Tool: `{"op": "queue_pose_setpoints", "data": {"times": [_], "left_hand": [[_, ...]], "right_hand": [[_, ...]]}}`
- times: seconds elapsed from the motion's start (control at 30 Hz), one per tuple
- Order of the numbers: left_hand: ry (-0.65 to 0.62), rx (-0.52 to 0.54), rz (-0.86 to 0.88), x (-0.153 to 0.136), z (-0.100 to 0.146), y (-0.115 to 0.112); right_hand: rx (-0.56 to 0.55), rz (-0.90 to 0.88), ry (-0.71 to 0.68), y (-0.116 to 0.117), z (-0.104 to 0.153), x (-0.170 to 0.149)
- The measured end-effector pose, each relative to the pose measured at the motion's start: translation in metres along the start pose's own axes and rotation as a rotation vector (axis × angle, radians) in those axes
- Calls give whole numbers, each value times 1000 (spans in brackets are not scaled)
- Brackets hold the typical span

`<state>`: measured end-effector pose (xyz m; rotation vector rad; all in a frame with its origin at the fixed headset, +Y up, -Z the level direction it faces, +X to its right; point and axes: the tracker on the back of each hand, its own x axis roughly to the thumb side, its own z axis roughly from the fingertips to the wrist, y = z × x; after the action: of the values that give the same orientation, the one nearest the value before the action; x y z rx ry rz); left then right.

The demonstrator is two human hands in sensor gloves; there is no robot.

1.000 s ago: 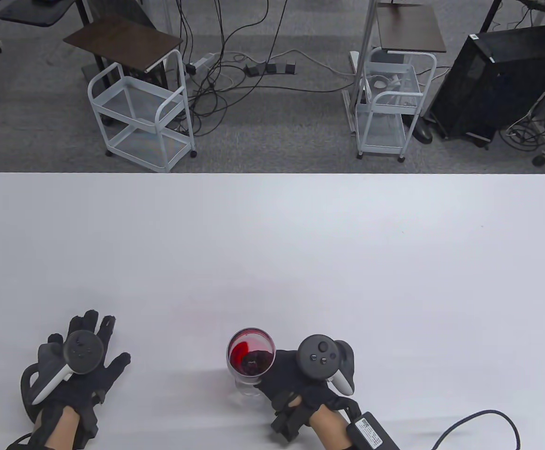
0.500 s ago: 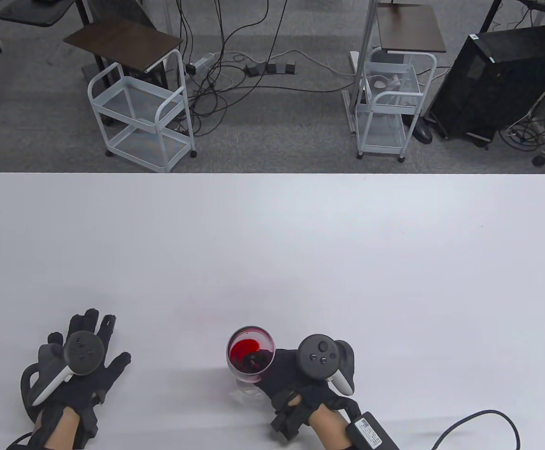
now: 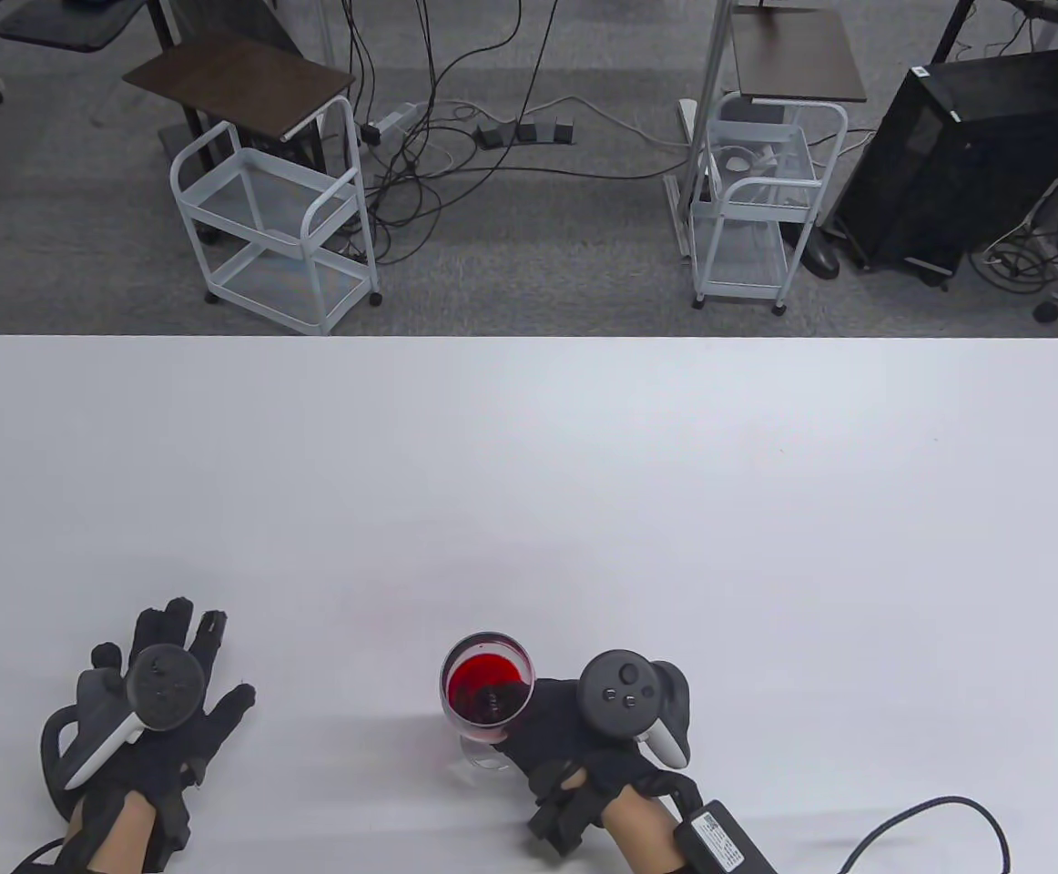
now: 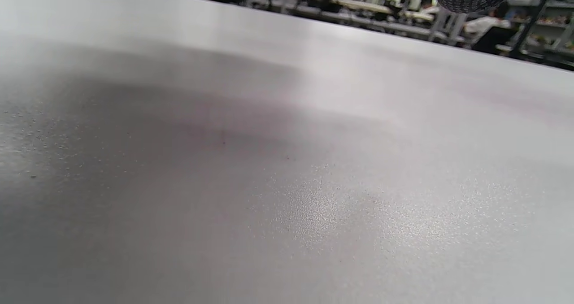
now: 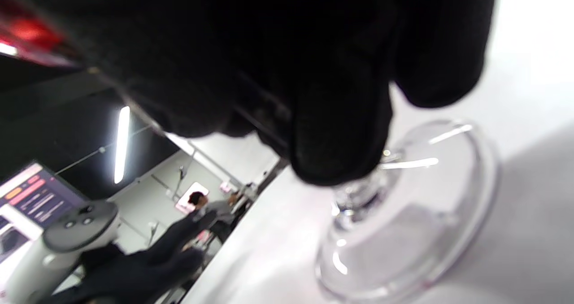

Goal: Shake wine glass in air

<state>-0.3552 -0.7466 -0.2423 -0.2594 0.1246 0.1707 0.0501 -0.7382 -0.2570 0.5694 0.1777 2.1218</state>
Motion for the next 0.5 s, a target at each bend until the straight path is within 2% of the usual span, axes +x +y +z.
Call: {"op": "queue_pose_setpoints", "data": {"times": [0.03, 0.17, 0.27, 0.4, 0.5], "left_hand": [[1, -3, -3, 0, -1, 0], [2, -4, 0, 0, 0, -1], [2, -8, 1, 1, -2, -1], [5, -11, 0, 1, -2, -2], [4, -12, 0, 1, -2, -2]], "right_hand": [[20, -15, -12, 2, 0, 0], [-45, 30, -5, -4, -1, 1], [12, -25, -20, 1, 1, 0], [-52, 23, -4, -5, -1, 1], [15, -22, -11, 1, 0, 0]]}}
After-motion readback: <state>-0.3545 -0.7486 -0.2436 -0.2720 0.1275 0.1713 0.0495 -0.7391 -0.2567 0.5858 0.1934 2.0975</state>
